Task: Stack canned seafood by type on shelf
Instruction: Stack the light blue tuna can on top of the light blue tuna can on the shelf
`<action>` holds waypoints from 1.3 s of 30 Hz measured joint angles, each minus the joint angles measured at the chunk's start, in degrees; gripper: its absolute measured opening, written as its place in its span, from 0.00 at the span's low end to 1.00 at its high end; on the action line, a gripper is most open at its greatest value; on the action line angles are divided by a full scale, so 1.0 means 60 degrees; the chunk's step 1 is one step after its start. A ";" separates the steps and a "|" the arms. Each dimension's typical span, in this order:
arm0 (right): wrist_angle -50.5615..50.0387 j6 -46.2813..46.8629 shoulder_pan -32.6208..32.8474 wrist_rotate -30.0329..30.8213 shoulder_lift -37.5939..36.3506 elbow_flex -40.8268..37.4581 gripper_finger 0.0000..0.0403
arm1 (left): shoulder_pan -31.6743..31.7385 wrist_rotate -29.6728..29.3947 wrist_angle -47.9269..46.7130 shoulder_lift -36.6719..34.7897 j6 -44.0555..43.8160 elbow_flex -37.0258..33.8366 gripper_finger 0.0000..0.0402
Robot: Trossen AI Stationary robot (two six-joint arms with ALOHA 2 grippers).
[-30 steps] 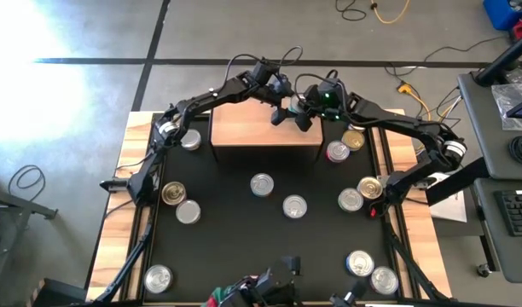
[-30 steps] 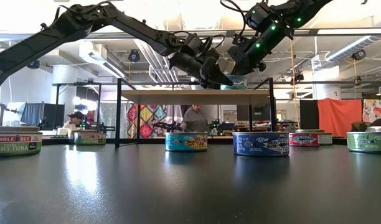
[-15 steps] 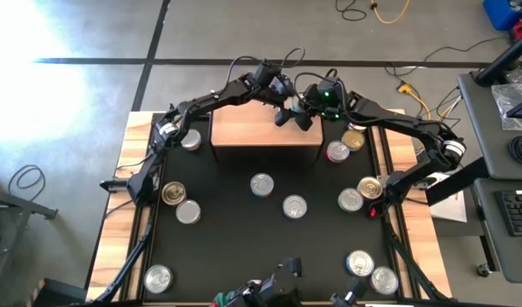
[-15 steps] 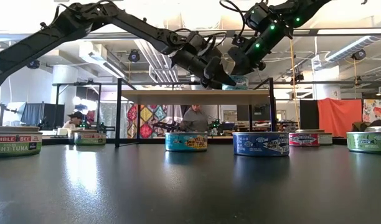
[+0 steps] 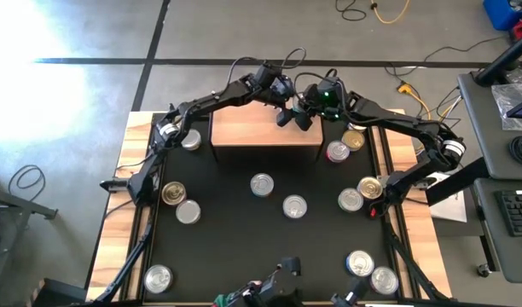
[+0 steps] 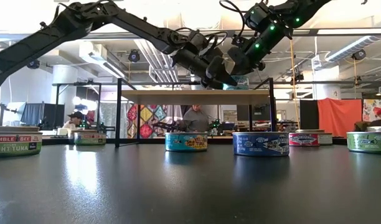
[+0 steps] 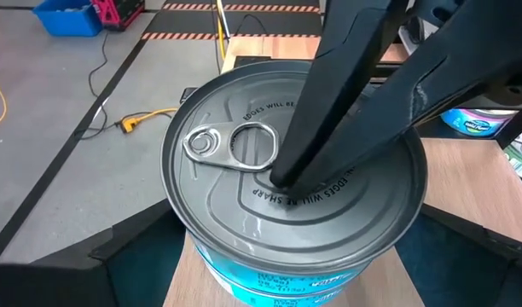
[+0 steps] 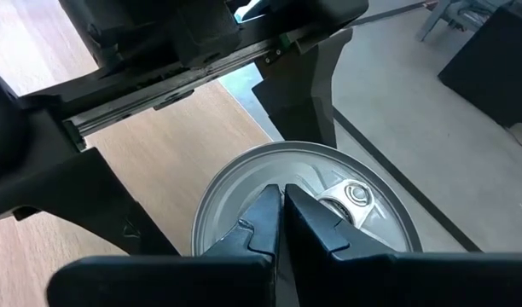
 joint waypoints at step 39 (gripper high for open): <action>-0.0313 0.0017 0.0008 0.0015 -0.0106 -0.0039 0.03 | -0.0219 -0.0446 -0.1503 -0.0297 0.0412 0.0601 0.99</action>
